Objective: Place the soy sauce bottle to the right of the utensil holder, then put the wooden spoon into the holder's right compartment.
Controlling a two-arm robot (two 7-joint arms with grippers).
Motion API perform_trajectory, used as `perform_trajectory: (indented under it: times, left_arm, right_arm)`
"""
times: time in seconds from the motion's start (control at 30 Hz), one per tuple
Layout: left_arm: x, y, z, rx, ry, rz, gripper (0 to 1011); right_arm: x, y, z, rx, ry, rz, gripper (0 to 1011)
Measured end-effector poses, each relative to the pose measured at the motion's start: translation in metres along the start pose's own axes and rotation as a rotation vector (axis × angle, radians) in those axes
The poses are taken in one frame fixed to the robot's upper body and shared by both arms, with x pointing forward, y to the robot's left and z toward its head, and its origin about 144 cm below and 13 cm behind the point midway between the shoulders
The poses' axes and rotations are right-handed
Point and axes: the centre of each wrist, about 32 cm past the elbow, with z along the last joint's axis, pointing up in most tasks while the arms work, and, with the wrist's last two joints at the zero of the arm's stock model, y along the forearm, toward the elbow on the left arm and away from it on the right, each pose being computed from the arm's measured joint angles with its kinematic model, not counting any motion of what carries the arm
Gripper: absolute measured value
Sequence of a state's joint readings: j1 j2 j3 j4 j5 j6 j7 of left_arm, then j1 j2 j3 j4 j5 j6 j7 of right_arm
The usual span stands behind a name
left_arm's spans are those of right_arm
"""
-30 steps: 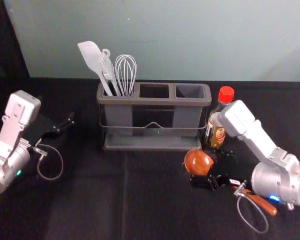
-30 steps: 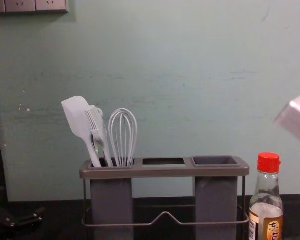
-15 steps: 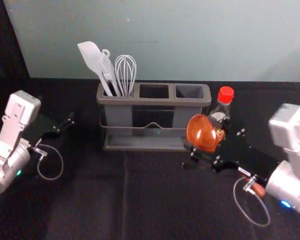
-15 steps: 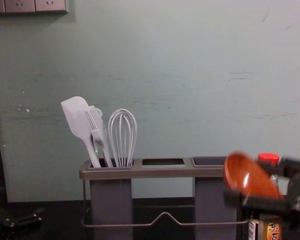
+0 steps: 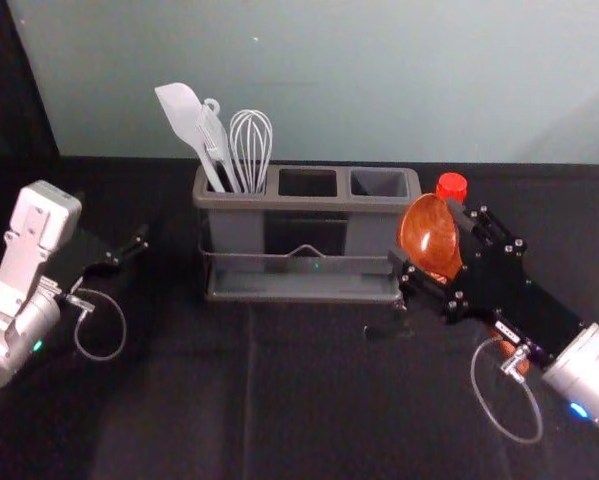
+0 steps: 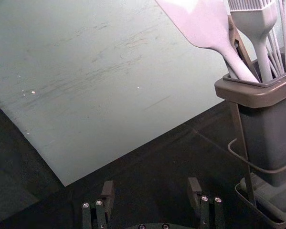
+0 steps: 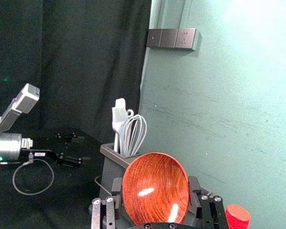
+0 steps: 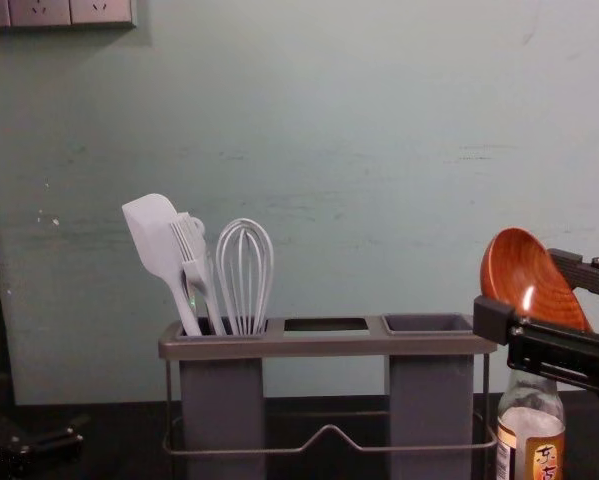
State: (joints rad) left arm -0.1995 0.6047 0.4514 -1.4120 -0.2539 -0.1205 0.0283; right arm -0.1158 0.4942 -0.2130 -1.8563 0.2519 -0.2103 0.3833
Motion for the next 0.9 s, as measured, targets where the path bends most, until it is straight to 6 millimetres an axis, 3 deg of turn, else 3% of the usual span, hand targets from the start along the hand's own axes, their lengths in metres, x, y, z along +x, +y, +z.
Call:
perform_trajectory:
  times: [0.9]
  left_arm:
    - [0.0000, 0.0000, 0.0000, 0.000, 0.000, 0.000, 1005]
  right_arm:
    - [0.0002, 0.0002, 0.0009, 0.001, -0.002, 0.006, 837]
